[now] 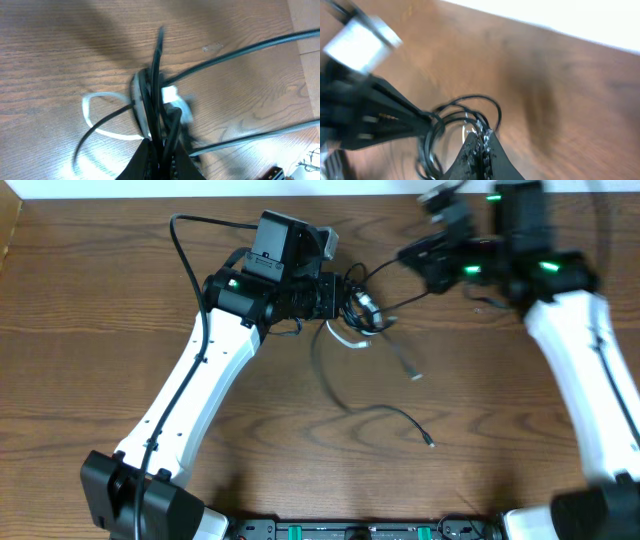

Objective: Untangle cables

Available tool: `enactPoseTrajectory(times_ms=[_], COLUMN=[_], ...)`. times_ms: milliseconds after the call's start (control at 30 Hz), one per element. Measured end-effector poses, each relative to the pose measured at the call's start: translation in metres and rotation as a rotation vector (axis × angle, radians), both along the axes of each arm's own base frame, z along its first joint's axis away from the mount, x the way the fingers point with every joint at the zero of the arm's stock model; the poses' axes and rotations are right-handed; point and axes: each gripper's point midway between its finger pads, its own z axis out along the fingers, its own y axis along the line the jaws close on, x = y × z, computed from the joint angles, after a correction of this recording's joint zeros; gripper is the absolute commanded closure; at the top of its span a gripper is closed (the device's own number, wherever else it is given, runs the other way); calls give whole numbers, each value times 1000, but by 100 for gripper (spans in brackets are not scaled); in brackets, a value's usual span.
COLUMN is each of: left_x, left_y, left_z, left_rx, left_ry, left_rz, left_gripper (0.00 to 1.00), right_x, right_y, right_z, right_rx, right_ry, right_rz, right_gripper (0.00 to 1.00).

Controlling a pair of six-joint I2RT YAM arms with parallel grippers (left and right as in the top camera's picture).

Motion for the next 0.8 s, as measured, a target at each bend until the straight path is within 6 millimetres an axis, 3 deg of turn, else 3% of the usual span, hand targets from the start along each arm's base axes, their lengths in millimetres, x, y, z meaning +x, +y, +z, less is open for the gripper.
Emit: enactPoseTrajectory(times_ms=[167, 233, 400, 500, 633, 700, 800], left_x=[-1, -1, 2, 3, 3, 3, 3], left_y=[-2, 2, 6, 7, 7, 7, 7], left_z=[-2, -5, -10, -11, -11, -11, -11], left_rx=[1, 19, 40, 45, 45, 45, 44], left_ry=[9, 15, 18, 19, 19, 19, 17], left_rz=[-4, 6, 21, 26, 26, 26, 26], left_gripper=[92, 92, 93, 93, 93, 93, 93], right_x=[-24, -40, -71, -87, -97, -94, -81], right_y=[-60, -93, -144, -159, -160, -159, -152], right_z=[75, 107, 147, 160, 161, 153, 133], right_rx=[52, 57, 47, 43, 49, 51, 53], right_ry=[-154, -234, -336, -373, -361, -322, -251], right_rz=[-162, -270, -489, -570, -591, -588, -532], right_gripper=[99, 99, 99, 99, 95, 85, 56])
